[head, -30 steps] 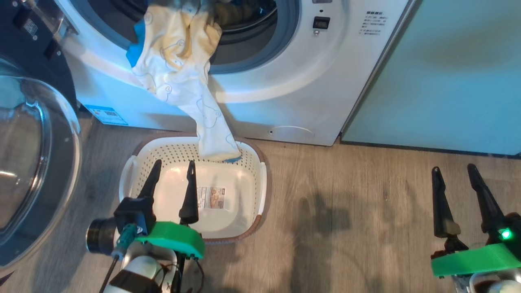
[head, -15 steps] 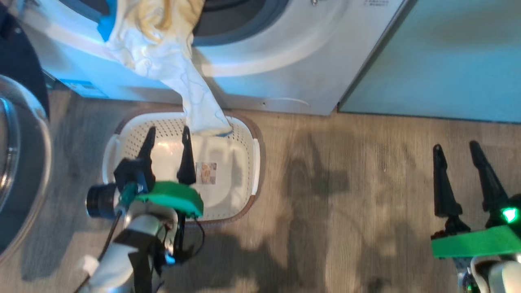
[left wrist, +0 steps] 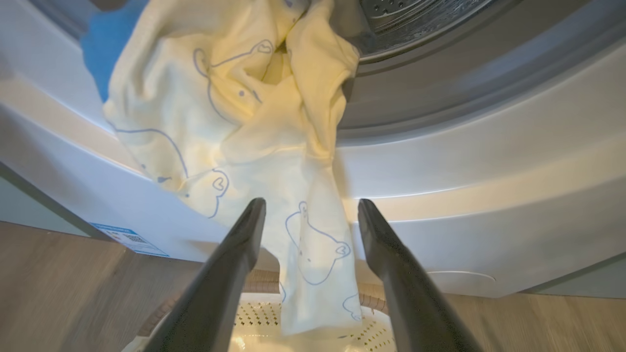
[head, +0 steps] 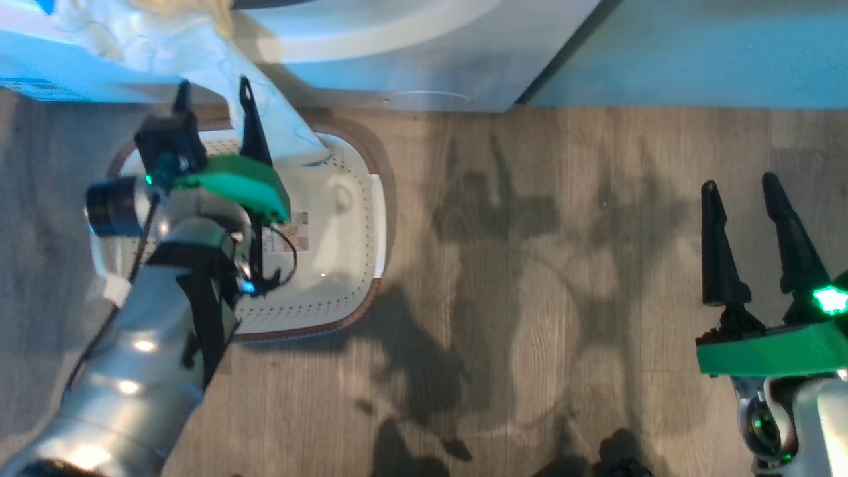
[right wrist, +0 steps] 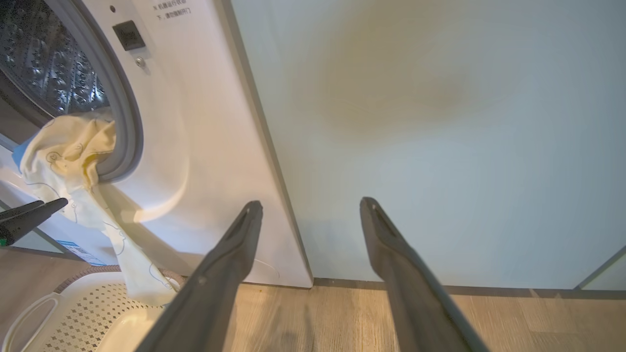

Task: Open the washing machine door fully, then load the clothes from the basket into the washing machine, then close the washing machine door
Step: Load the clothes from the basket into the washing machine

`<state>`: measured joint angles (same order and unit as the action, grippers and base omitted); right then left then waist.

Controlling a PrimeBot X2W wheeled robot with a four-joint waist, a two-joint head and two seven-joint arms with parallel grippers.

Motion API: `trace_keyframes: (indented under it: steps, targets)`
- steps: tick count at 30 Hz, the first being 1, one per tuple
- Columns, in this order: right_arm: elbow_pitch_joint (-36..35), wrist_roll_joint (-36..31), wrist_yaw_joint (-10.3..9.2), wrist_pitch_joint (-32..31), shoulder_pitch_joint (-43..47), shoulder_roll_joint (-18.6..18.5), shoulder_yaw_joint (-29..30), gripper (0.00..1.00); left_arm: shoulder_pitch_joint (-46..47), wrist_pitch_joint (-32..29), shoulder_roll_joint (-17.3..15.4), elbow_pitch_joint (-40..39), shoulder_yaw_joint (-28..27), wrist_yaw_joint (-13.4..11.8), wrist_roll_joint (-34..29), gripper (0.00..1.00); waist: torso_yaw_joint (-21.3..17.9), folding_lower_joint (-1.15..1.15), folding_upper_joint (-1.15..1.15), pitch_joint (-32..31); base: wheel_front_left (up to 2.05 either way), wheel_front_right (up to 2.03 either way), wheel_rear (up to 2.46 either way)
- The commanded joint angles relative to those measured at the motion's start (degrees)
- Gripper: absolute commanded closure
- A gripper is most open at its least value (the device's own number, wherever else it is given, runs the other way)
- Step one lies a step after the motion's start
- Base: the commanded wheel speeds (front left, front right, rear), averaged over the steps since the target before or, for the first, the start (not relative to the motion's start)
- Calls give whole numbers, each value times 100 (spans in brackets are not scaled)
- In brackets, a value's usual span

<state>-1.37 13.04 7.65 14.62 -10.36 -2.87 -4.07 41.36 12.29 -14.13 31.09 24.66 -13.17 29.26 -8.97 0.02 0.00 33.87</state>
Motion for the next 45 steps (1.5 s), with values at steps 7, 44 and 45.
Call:
trace_keyframes:
  steps: [7,44,45]
  targets:
    - [-102,149,-16,38,-190,-16,-245,0,852,-75,-305,508,-225,131,-12,0,-312,-2,0,310,0,0,0]
    - [-23,314,-16,38,-214,-1,-194,0,1553,-43,-403,1073,-203,332,157,100,-132,-2,0,88,0,0,0]
    - [-26,321,-16,38,-207,-1,-189,0,1530,-118,-453,932,-187,321,148,100,-123,-2,0,74,0,0,0]
